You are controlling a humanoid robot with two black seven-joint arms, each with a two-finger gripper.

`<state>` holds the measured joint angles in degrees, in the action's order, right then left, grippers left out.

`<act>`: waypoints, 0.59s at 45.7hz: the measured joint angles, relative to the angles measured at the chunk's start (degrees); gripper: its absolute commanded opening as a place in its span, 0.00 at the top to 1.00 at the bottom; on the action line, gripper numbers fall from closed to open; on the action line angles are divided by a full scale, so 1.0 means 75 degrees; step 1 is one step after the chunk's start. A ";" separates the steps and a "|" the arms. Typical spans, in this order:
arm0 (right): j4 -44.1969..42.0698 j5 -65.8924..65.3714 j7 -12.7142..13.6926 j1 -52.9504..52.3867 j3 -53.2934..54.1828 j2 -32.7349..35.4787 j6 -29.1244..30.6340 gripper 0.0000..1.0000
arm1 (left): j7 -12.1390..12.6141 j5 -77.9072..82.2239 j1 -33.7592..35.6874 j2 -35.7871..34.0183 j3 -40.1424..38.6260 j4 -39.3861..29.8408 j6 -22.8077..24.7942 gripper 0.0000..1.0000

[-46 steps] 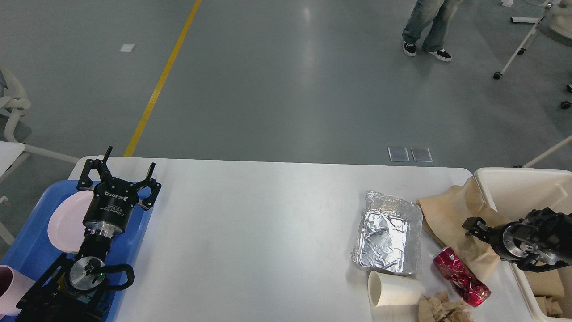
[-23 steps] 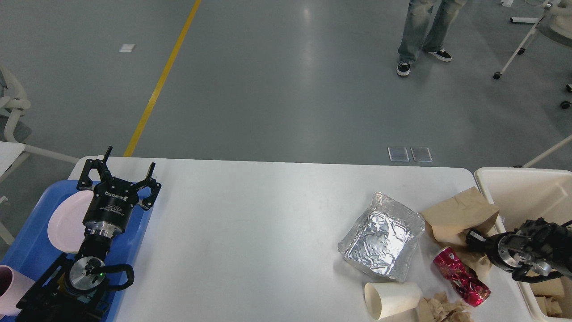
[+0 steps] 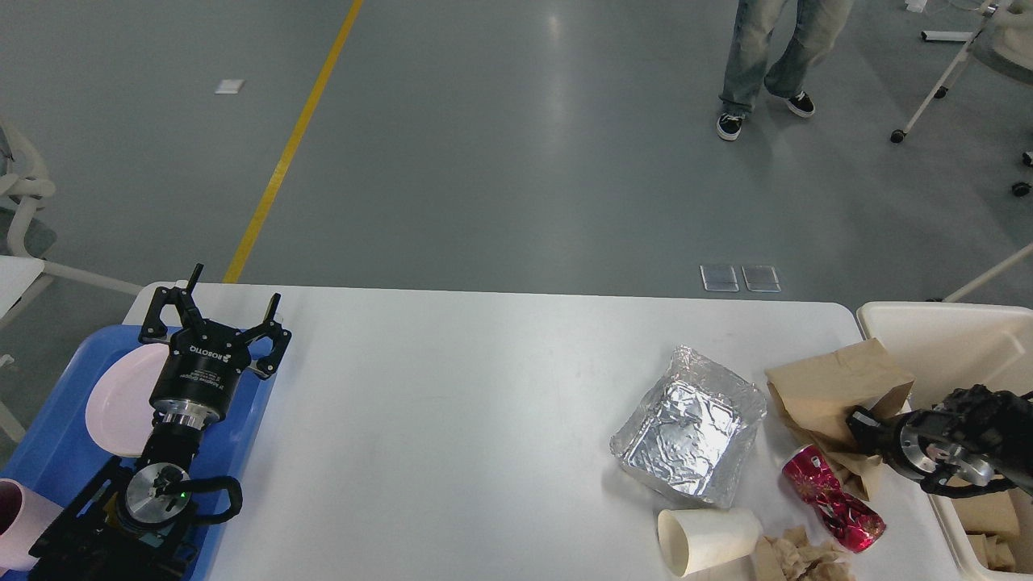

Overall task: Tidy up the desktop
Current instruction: 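Grasp the brown paper bag with the right gripper, then lift the paper bag and drop it into the white bin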

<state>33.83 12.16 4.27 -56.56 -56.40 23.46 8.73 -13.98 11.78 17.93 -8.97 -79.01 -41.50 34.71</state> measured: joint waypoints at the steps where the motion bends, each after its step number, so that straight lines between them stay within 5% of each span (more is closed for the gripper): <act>1: 0.0060 0.0000 0.0009 -0.0053 0.0000 0.0029 0.0009 1.00 | 0.0000 0.0000 0.0000 0.0000 0.0000 0.0000 0.0000 0.04; 17: 0.1579 -0.0139 0.0501 -0.2205 -0.0343 0.1065 0.1358 1.00 | 0.0000 -0.0002 0.0000 0.0000 0.0000 -0.0001 0.0000 0.04; 27: 0.2963 -0.0168 0.0696 -0.4539 -0.2246 0.1249 0.2388 1.00 | 0.0012 -0.0002 0.0000 0.0000 0.0000 -0.0007 0.0001 0.04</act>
<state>56.05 10.90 9.50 -90.60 -73.24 32.83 26.64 -13.88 11.77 17.93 -8.96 -79.01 -41.55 34.72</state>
